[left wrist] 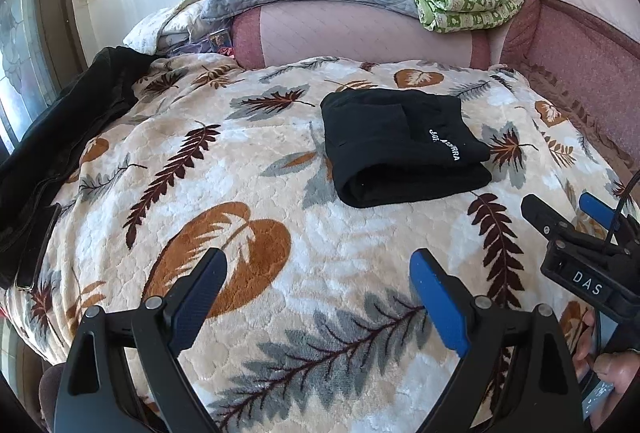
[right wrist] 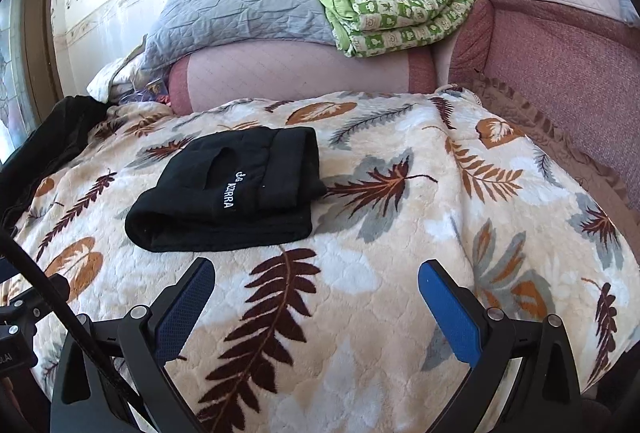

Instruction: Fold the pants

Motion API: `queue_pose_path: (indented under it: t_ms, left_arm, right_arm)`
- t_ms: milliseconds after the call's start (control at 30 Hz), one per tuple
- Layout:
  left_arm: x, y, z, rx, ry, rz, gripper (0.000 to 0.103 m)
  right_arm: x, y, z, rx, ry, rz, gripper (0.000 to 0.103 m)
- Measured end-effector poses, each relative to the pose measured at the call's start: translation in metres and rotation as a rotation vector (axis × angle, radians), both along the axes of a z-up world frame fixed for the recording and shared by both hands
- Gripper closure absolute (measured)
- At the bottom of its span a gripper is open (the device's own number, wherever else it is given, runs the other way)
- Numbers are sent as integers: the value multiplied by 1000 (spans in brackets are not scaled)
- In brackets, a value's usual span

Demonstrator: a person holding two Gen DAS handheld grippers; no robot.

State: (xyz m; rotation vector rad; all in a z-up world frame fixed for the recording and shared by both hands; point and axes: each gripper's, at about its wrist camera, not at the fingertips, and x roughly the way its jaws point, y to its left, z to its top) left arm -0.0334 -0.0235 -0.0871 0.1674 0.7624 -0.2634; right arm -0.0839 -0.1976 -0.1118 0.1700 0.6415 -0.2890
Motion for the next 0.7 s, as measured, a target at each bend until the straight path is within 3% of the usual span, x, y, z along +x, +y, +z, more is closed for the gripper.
queue_pose_path:
  t_ms: [700]
  left_arm:
    - [2,0,-7,13,14,1,11]
  right_arm:
    - [4,8,-10,-4,36,15,0]
